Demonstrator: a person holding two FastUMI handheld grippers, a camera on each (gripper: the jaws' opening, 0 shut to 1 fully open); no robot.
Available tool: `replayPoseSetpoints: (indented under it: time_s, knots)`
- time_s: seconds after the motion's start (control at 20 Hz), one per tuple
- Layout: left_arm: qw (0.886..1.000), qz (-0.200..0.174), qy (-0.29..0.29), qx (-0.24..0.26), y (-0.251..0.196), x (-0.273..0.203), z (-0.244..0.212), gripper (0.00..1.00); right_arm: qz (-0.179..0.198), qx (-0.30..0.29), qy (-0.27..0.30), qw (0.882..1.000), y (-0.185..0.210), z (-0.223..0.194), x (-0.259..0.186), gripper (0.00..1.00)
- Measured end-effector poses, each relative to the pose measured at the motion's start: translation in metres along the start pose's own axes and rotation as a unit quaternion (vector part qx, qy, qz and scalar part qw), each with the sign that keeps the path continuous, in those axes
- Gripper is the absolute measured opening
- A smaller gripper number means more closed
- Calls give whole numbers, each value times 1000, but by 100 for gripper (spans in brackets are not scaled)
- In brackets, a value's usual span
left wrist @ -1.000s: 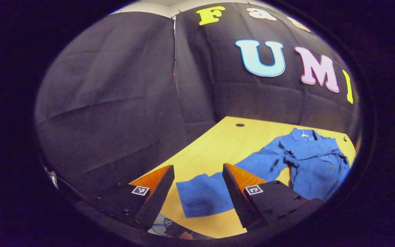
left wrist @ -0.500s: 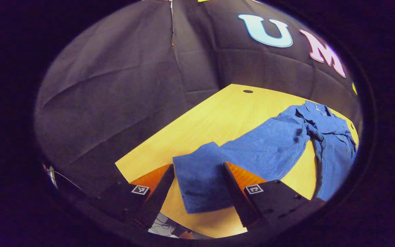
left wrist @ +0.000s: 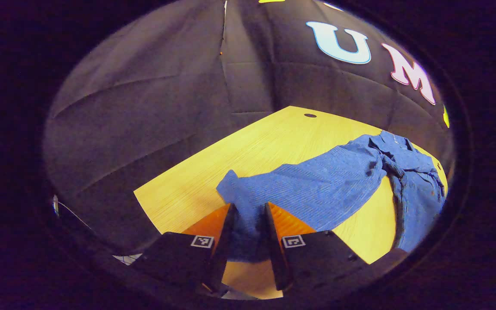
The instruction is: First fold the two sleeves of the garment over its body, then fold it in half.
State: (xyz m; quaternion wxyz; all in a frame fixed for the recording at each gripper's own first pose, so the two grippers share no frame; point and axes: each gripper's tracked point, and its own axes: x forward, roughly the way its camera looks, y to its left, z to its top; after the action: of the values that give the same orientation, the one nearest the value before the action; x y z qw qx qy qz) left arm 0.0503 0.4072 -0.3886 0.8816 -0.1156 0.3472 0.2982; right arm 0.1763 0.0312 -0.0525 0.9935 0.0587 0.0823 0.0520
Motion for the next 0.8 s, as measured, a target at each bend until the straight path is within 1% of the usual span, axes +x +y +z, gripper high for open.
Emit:
replayPoseSetpoints:
  time_s: [0.05, 0.1, 0.15, 0.25, 0.35, 0.4, 0.5, 0.6, 0.8]
  knots:
    - [1000, -1, 7, -4, -1, -2, 0, 35, -1, 0, 1, 1000, -1, 0, 0, 95]
    - [1000, -2, 16, -9, -2, -2, 1, 20, -2, 0, 3, 1000, -4, 0, -1, 95]
    - [1000, -6, 27, -15, -4, 1, 4, 20, -4, -2, 6, 1000, -6, -1, -2, 95]
    - [998, -6, 53, -40, -4, 3, 8, 3, -9, -4, 11, 1000, -12, -2, -3, 95]
    - [996, -2, 81, -38, -3, 4, 11, 0, -13, -5, 11, 1000, -15, 0, -5, 95]
    - [996, -3, 86, -34, -5, 3, 16, 0, -15, -5, 9, 1000, -18, 1, -6, 95]
    - [997, -15, 77, -29, -11, 1, 28, 0, -18, -5, 9, 1000, -20, 0, -8, 95]
    - [997, -35, 63, -27, -24, -6, 46, 0, -22, -5, 8, 1000, -25, -1, -11, 95]
    - [994, -92, 45, -31, -64, -25, 92, 0, -32, 3, 8, 999, -41, -6, -15, 95]
